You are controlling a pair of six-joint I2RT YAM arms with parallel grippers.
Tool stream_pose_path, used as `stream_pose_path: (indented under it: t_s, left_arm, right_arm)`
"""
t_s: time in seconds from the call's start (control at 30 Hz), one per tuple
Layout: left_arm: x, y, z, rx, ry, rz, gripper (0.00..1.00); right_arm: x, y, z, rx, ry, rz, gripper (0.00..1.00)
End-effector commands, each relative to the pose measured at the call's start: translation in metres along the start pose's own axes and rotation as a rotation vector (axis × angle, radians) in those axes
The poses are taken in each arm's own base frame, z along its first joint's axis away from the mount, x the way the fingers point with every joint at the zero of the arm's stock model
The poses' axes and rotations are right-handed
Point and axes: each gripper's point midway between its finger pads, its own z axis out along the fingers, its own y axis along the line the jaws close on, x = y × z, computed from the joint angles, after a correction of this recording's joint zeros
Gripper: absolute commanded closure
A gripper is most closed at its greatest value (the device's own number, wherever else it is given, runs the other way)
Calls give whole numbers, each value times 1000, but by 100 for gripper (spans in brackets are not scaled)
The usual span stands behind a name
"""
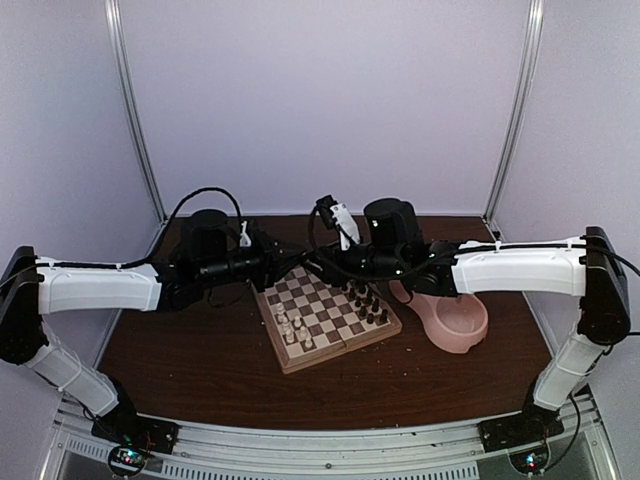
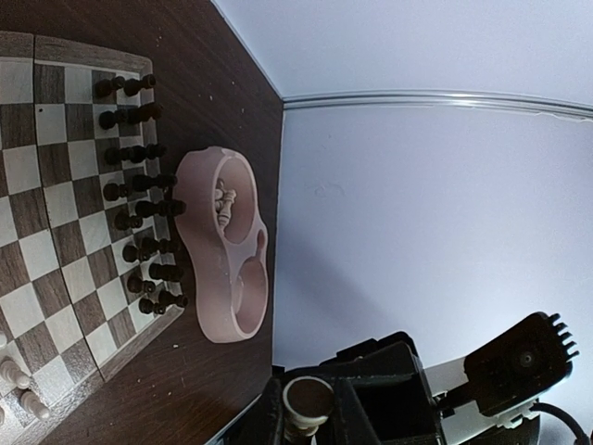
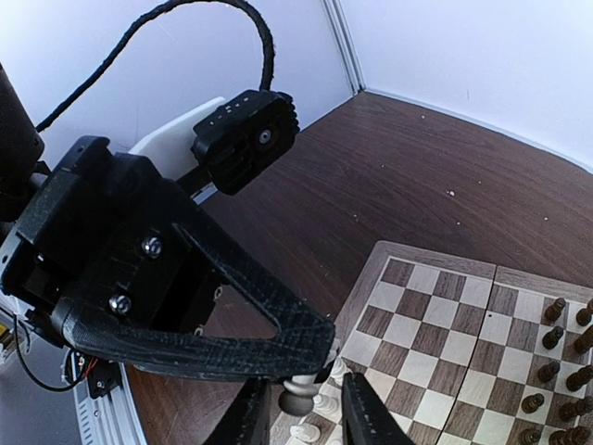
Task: Set up the chess pieces on the board
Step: Pass from the left arm to the right, then place the pawn on the chessboard.
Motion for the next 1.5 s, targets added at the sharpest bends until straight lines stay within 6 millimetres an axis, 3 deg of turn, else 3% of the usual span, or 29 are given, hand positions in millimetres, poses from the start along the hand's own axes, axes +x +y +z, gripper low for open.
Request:
stream_pose_path:
  t_s: [0.0, 0.1, 0.23, 0.37, 0.57, 0.7, 0.8, 0.97, 1.13, 1.47]
  left_arm:
    - [1, -20, -1, 62, -3, 9, 89]
    - [2, -17, -1, 58, -3, 0, 89]
    - [2, -16, -2, 64, -4, -6, 88]
    - [-3, -10, -9, 49, -43, 8, 79]
    - [-22, -3, -34, -59, -104, 137, 51]
    - [-38, -2, -65, -153, -140, 292, 32]
    - [-43, -4, -88, -240, -145, 461, 24]
    - [-37, -7, -109, -348, -55, 743, 22]
    - [-40, 5, -127, -453, -34, 872, 21]
    - [-41, 4, -145, -499, -30, 969, 21]
  right_arm:
    - [-14, 10, 4, -30, -36, 13, 75]
    - [-12, 7, 7, -20, -25, 22, 79]
    - [-11, 5, 8, -8, -23, 33, 92]
    - [-11, 2, 2, 16, -13, 40, 97]
    - [-1, -1, -15, 41, 48, 63, 98]
    - [16, -6, -29, 66, 156, 86, 98]
    - [37, -5, -39, 55, 279, 97, 98]
    - [72, -8, -56, 89, 519, 97, 97]
    - [88, -6, -65, 105, 711, 94, 96]
    - [138, -36, -43, 210, 977, 70, 96]
